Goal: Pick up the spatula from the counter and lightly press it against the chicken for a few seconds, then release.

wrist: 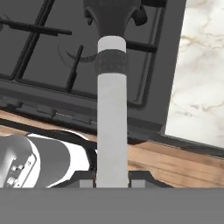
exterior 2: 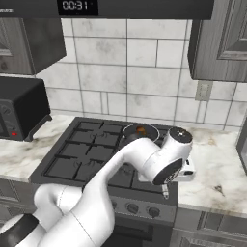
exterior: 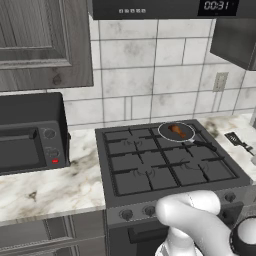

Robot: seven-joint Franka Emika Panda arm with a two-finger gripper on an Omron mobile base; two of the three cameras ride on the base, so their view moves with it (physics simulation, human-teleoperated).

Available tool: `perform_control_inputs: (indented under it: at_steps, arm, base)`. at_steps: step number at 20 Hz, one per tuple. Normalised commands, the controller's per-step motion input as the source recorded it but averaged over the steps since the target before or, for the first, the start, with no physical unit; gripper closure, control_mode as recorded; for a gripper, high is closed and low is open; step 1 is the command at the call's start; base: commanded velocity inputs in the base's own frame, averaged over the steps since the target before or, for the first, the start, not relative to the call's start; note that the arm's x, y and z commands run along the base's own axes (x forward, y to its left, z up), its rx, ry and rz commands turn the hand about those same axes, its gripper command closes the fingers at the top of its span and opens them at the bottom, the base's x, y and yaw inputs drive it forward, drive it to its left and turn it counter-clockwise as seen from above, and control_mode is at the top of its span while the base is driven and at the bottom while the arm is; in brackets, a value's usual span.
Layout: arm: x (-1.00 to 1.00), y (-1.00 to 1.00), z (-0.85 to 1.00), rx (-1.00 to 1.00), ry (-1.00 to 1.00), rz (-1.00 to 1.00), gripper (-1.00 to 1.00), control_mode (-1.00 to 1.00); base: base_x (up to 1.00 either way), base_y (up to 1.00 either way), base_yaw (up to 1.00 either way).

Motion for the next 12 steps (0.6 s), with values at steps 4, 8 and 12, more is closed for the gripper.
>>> perform_control_inputs:
  at_steps: [4, 8, 12]
  arm:
    - [0.03, 0.68, 0.2, 0.0, 0.21, 0.0, 1.0, -1.0]
    - [0.03, 0.52, 0.16, 0.0, 0.23, 0.0, 1.0, -1.0]
    - [0.02, 0.42, 0.12, 0.0, 0.19, -0.04, 1.0, -1.0]
  base:
    - [0.0, 0.0, 0.0]
    - [0.0, 0.0, 0.0]
    - [0.0, 0.0, 0.0]
